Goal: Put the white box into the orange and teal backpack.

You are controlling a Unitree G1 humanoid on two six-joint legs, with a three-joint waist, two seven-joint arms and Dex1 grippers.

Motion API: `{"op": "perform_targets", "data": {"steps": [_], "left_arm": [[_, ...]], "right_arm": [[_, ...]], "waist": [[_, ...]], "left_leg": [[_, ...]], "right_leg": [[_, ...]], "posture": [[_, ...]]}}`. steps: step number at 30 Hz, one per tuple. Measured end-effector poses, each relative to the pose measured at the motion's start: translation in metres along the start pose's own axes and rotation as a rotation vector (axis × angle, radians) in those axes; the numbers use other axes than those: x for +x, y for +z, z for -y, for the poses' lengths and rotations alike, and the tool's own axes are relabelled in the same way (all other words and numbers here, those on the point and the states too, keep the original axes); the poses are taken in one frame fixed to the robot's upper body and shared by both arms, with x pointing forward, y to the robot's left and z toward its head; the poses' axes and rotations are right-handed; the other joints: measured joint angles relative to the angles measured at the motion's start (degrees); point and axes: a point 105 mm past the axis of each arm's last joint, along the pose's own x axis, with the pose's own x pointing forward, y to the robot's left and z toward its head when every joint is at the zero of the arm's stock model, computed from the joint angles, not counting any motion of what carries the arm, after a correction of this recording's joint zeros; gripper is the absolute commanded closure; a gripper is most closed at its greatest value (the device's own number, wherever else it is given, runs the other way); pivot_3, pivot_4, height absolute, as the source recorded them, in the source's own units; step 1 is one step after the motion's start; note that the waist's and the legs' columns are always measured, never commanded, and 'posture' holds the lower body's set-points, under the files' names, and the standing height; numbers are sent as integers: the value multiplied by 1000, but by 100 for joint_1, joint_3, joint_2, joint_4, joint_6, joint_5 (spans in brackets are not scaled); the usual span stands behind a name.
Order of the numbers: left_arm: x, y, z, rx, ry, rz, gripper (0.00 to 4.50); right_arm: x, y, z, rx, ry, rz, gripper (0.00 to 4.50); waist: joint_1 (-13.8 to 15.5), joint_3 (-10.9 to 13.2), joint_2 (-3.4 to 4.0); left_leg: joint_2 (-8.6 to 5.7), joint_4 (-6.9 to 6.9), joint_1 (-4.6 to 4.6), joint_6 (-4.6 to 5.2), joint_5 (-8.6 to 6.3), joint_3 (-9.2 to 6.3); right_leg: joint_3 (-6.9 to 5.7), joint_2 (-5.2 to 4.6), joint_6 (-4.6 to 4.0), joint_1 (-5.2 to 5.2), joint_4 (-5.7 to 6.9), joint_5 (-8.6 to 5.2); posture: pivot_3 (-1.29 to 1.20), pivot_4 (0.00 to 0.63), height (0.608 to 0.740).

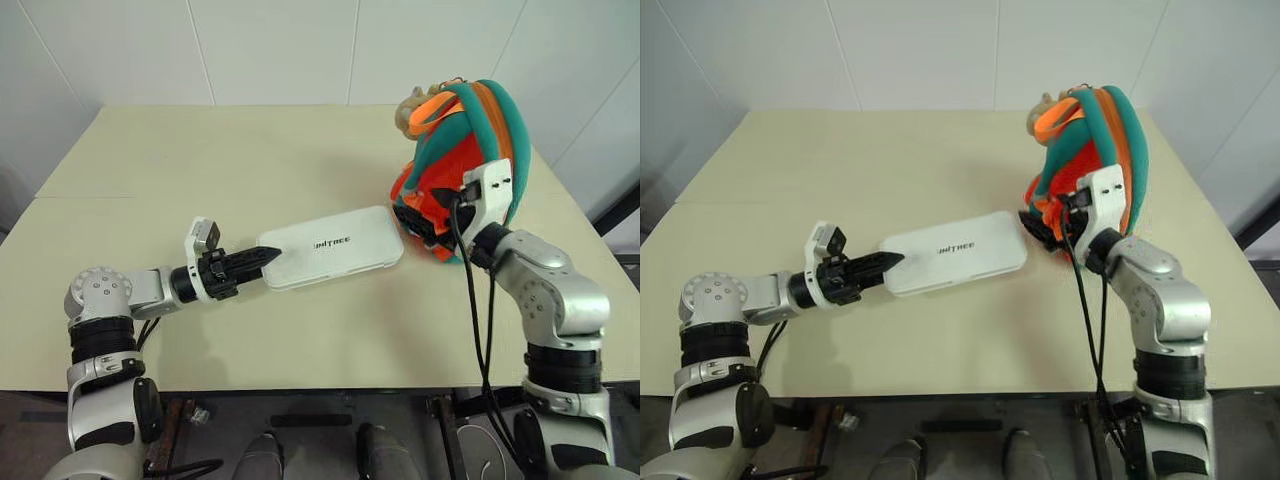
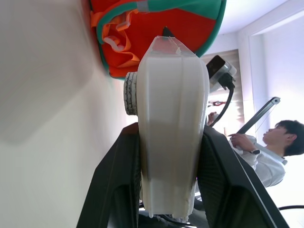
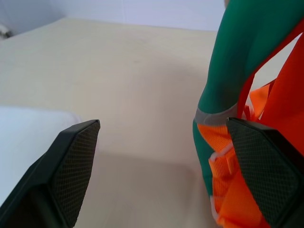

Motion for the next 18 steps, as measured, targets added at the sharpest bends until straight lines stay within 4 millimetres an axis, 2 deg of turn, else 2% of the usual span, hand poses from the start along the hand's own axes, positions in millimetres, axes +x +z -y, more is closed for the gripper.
{"op": "perform_targets", "data": {"steps": [6, 12, 16, 18], "left_arm": [[-3, 5, 2, 6, 8, 50, 3240], [-9, 3, 1, 16, 24, 75, 3240], [-10, 0, 1, 25, 34, 85, 3244], [-12, -1, 0, 27, 37, 96, 3251]], "right_arm": [[32, 3, 8, 21, -75, 41, 0], [60, 5, 26, -19, -203, 69, 0], [80, 7, 19, -3, -218, 90, 0], [85, 9, 17, 3, -219, 94, 603]], "waist": [[-13, 0, 1], [-21, 1, 2], [-56, 2, 2], [-60, 2, 3]], "left_leg": [[0, -32, 3, -4, 2, -1], [0, -49, 1, -7, 2, 0], [0, -50, 1, -10, 3, -1], [0, -50, 1, -11, 4, -1]], "right_leg": [[0, 0, 1, -9, 2, 0], [1, 1, 2, -11, -6, -1], [1, 1, 3, -12, -2, 0], [1, 1, 3, -12, -4, 0]], "posture": [[0, 150, 740], [0, 150, 740], [0, 150, 740], [0, 150, 740]]}}
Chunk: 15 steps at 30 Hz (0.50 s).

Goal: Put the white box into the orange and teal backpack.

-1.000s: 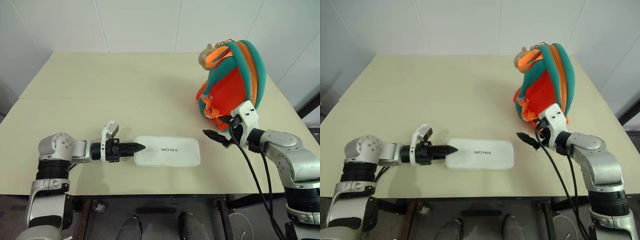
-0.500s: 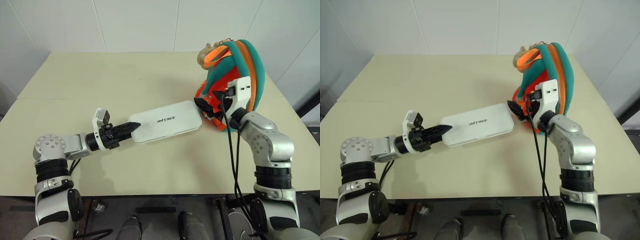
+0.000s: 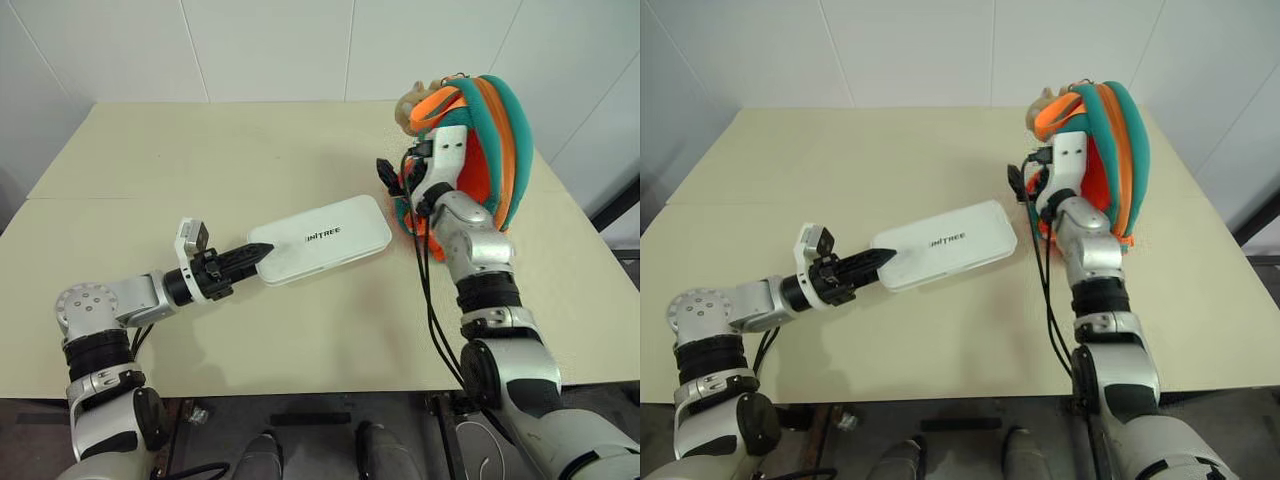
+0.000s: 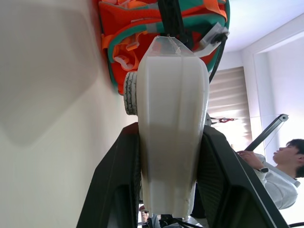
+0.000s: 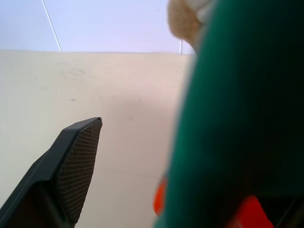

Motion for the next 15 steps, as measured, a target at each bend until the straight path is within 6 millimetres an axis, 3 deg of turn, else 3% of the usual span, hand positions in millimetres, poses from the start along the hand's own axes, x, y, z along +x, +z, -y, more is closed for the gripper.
{"op": "perform_targets", "data": {"steps": [8, 11, 12, 15], "left_arm": [[-12, 10, 0, 29, 45, 87, 3251], [-20, 23, -2, 42, 83, 168, 3251], [-22, 28, -3, 40, 91, 195, 3251], [-33, 49, -4, 38, 119, 303, 3251]], "right_arm": [[2, 8, 7, 37, -31, 37, 3315], [-2, 18, 8, 62, -16, 59, 4292], [-4, 21, 6, 78, 2, 67, 4500], [-12, 34, -5, 140, 84, 86, 4500]], "waist": [[-10, 1, 0], [-29, 1, 1], [-30, 2, 2], [-45, 2, 2]], "left_leg": [[0, 0, 0, -1, 1, -1], [0, 0, 0, -2, 1, -2], [0, 0, 0, -2, 1, -3], [1, -2, -1, -3, 2, -4]], "right_leg": [[0, 1, 0, 0, 0, 0], [0, 2, 0, -1, 2, 0], [0, 2, 1, -3, 4, -1], [0, 3, 2, -4, 13, -1]], "posture": [[0, 150, 740], [0, 150, 740], [0, 150, 740], [0, 150, 740]]}}
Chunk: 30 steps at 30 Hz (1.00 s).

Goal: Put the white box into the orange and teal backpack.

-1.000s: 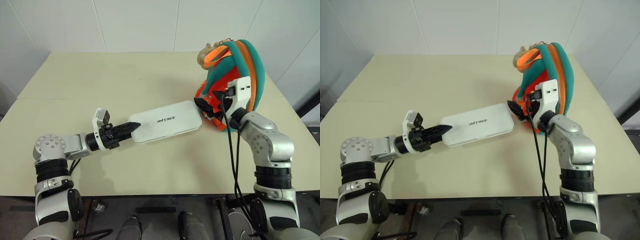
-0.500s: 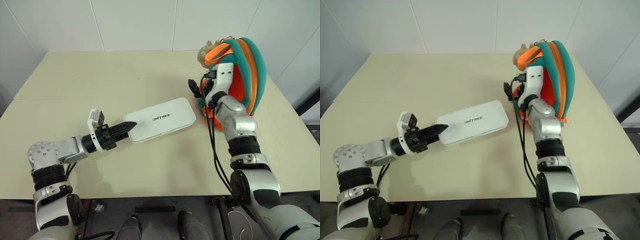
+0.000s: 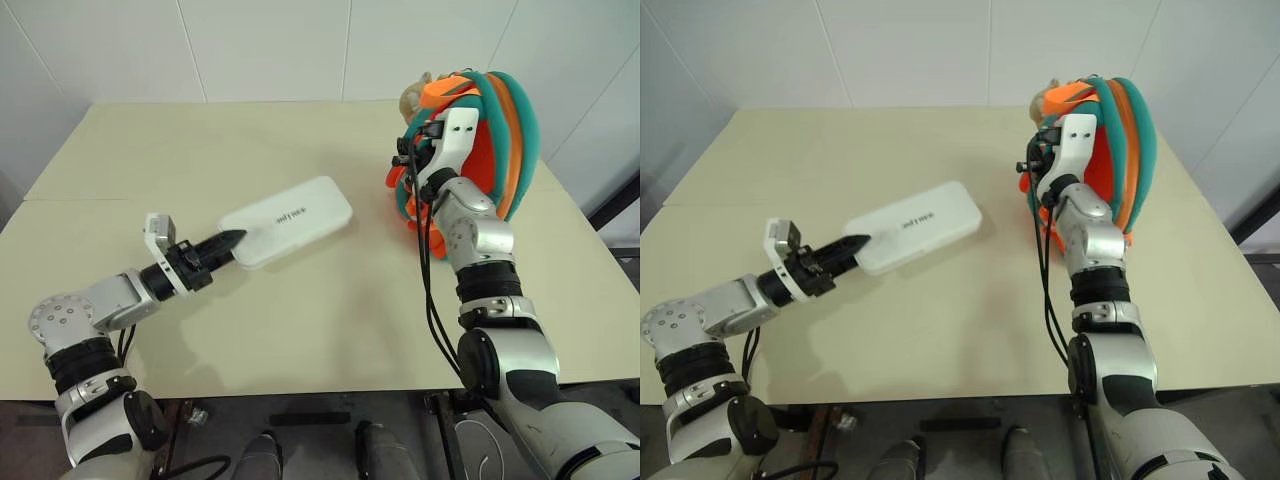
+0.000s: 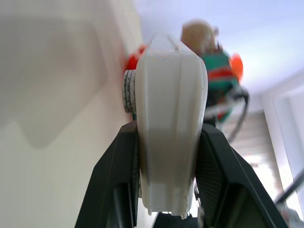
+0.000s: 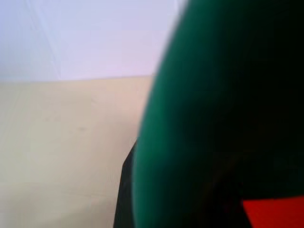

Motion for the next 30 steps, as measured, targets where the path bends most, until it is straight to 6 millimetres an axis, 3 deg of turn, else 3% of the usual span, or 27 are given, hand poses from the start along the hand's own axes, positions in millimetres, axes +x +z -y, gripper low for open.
{"op": "perform_targets", "data": {"steps": [7, 10, 16, 22, 30], "left_arm": [[-2, 31, -3, 10, 62, 107, 3252], [-2, 46, -6, 25, 95, 155, 3252], [1, 52, -5, 60, 97, 137, 3252], [8, 52, 0, 101, 72, 80, 3252], [7, 50, 1, 184, 77, 4, 3252]], "right_arm": [[-37, 13, -53, 87, 293, -55, 4500], [-62, 14, -84, 66, 464, -95, 4500], [-102, 16, -135, 32, 747, -157, 4500], [-131, 19, -149, -19, 914, -195, 4500], [-158, 15, -144, -84, 1058, -301, 4500]], "waist": [[-26, 1, 1], [-38, 1, 1], [-24, 3, -1], [22, 7, -8], [66, 10, -13]], "left_leg": [[1, -12, -7, -2, -2, 2], [6, -18, -9, -4, -3, 4], [8, -19, -12, -5, -5, 6], [9, -18, -12, -5, -5, 5], [10, -19, -13, -5, -8, 6]], "right_leg": [[0, 1, 4, -10, 6, -4], [-1, 4, 0, -15, 7, -7], [-2, 5, -3, -20, 3, -11], [-4, 5, -7, -20, -10, -14], [-7, 5, -12, -26, -6, -22]], "posture": [[0, 150, 740], [0, 150, 740], [0, 150, 740], [0, 150, 740], [0, 150, 740]]}}
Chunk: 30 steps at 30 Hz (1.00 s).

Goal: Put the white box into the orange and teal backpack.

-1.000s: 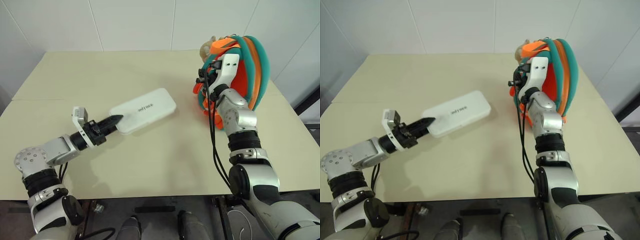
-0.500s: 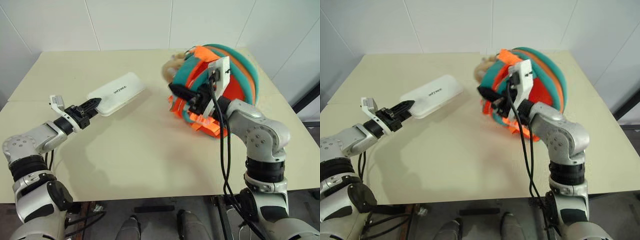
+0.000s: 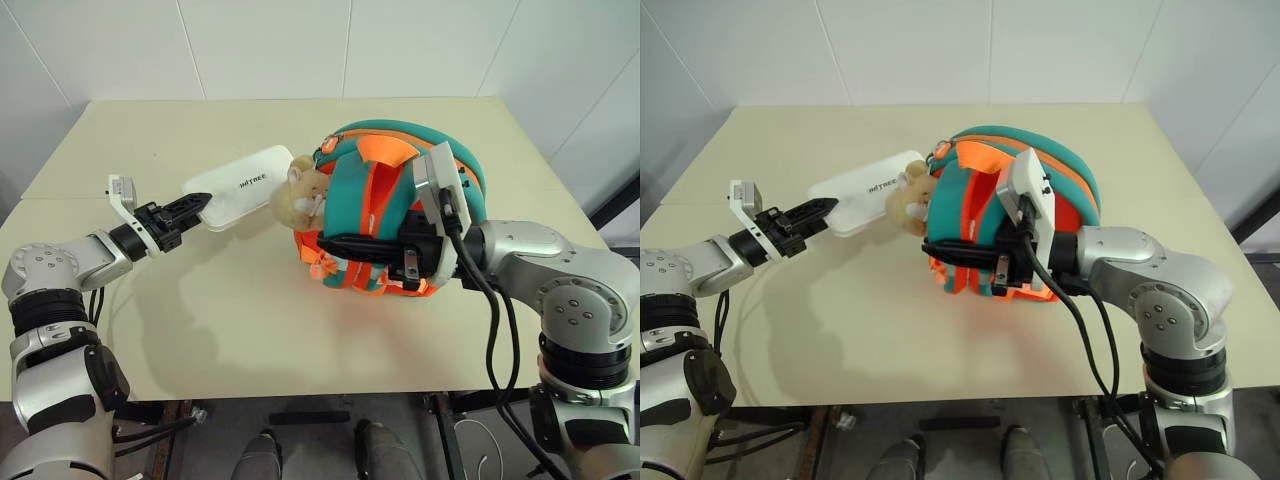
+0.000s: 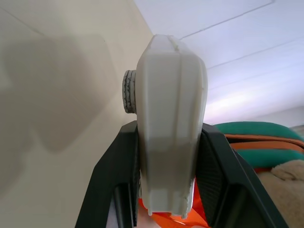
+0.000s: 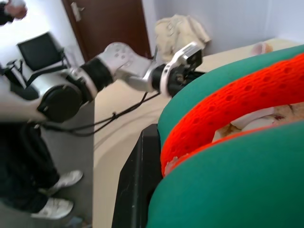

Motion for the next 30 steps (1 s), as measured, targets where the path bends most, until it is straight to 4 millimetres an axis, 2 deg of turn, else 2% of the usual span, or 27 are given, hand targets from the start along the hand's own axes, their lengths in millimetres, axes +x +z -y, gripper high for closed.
{"op": "perform_targets", "data": {"steps": [4, 10, 19, 30], "left_arm": [[-4, 0, 0, 35, 11, -40, 3252], [-5, 8, 8, 89, -7, -50, 3252], [-5, 6, 6, 160, -17, -87, 3252], [-29, 22, 44, 622, -278, 15, 3253]], "right_arm": [[-11, -3, -14, -15, 88, -65, 4500], [-21, -2, -21, -31, 158, -106, 4500], [-27, 1, -17, -46, 180, -86, 4500], [-34, -16, -7, -14, 125, -99, 4500]], "waist": [[29, 7, -11], [40, 11, -19], [39, 13, -22], [50, 15, -26]], "left_leg": [[2, 1, -1, -1, -3, 1], [2, 5, -3, -3, -5, 2], [4, 6, -3, -5, -6, 2], [12, 19, -4, -9, -9, 11]], "right_leg": [[-1, 0, -1, -2, 1, -4], [-3, -1, -3, -3, 1, -5], [-5, 0, -3, -4, 4, -7], [-5, 2, -9, -10, 18, -11]], "posture": [[0, 150, 740], [0, 150, 740], [0, 150, 740], [0, 150, 740]]}}
